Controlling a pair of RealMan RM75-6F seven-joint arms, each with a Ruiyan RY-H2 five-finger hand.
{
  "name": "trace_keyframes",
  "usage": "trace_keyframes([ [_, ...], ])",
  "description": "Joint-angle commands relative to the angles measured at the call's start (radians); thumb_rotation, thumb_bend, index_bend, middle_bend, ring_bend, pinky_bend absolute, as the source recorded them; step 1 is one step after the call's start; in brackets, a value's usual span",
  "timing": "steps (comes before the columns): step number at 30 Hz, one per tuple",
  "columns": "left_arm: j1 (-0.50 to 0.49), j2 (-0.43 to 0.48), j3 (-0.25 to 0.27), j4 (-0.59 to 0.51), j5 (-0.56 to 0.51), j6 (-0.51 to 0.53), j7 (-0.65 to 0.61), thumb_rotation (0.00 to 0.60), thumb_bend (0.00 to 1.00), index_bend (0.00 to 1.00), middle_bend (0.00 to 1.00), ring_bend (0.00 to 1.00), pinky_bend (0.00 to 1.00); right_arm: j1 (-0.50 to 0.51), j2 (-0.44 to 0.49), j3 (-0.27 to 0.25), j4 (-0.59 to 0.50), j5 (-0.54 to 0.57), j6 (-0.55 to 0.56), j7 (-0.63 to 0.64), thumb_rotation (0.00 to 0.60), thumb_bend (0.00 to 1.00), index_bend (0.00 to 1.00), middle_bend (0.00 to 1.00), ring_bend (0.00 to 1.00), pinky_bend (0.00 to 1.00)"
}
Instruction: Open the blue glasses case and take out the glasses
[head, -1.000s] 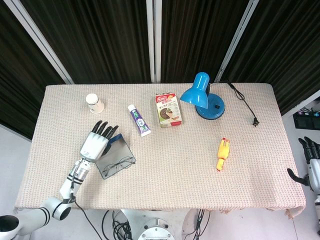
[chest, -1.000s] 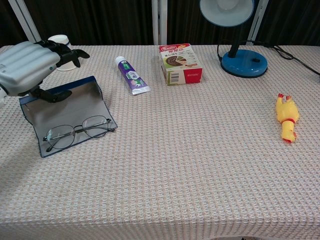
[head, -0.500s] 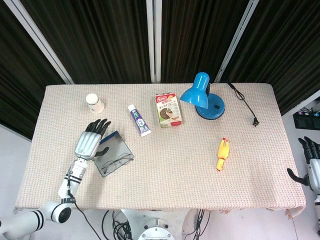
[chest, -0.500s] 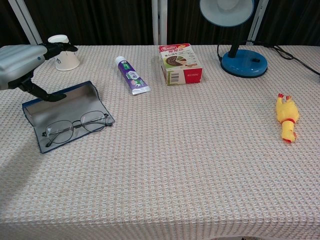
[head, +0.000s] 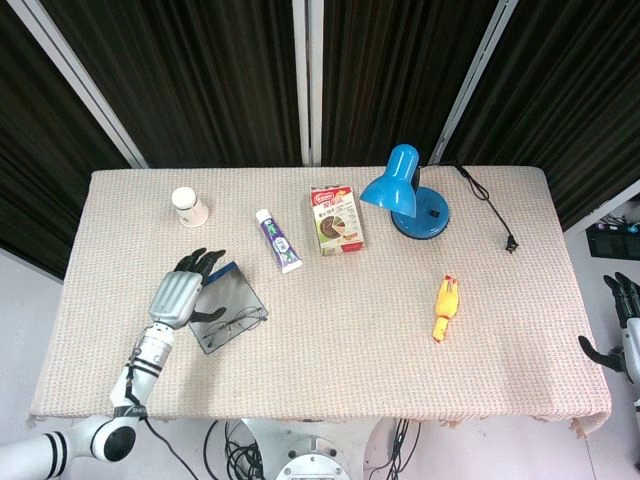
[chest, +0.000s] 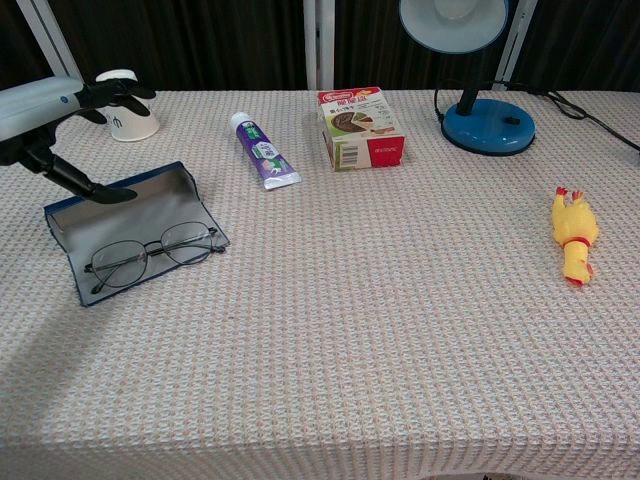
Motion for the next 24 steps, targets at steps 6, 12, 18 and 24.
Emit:
trace_keyframes([
  [6,0.037,0.043,0.054,-0.179,-0.039,0.038,0.089,0.600,0.21,0.15,0.15,0.07,0.16,-0.004,0.015,0.005,-0.006,-0.019,0.024,0.024,0.600,0.18,0.00,0.00,0.00,0.00],
  [12,0.053,0.028,0.074,-0.260,-0.095,0.073,0.157,0.600,0.22,0.13,0.16,0.08,0.18,-0.008,0.015,0.002,-0.002,-0.026,0.030,0.043,0.600,0.18,0.00,0.00,0.00,0.00],
  [18,0.051,-0.050,0.080,-0.263,-0.141,0.117,0.240,0.600,0.23,0.13,0.17,0.08,0.18,-0.009,0.007,-0.001,0.018,-0.033,0.031,0.072,0.600,0.18,0.00,0.00,0.00,0.00],
  [24,0.038,-0.116,0.076,-0.260,-0.201,0.162,0.362,0.600,0.24,0.13,0.19,0.08,0.18,-0.011,0.008,-0.003,0.038,-0.044,0.036,0.107,0.600,0.18,0.00,0.00,0.00,0.00],
])
